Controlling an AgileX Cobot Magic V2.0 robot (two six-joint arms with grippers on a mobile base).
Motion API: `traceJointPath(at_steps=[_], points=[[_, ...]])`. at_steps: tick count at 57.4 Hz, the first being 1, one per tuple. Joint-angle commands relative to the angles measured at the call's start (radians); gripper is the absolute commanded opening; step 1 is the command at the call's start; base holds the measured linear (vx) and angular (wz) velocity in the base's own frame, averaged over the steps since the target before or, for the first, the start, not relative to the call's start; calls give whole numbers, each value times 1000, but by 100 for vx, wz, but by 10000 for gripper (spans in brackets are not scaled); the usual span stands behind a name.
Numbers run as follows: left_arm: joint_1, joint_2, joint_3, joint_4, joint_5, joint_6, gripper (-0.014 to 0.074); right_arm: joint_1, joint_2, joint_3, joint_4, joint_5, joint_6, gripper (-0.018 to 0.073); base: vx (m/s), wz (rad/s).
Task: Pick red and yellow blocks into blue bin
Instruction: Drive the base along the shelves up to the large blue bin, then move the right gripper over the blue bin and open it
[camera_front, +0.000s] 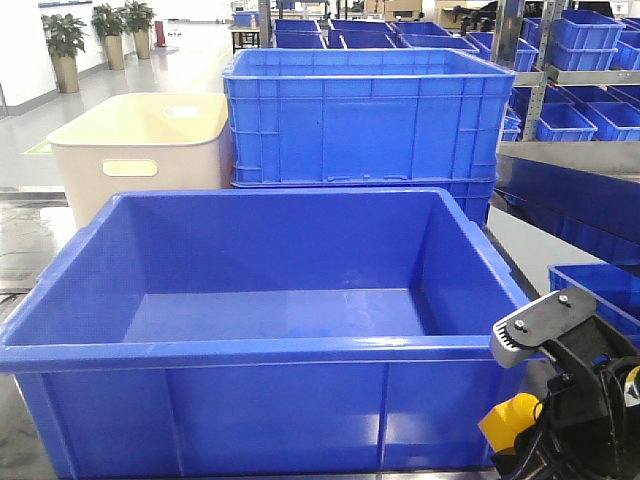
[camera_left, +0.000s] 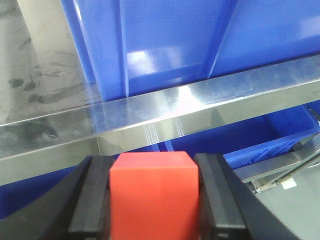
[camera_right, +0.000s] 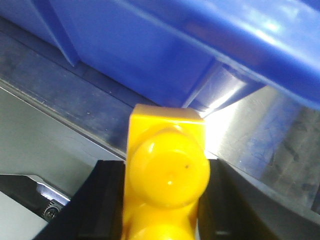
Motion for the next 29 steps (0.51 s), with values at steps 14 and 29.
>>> traceJointPath(at_steps=[14,29], points=[[-2,2,-27,-11,-67,1,203,1,-27,-29,2,-49,-1,294,0,0],[-2,2,-27,-11,-67,1,203,1,-27,-29,4,-54,-1,294,0,0]])
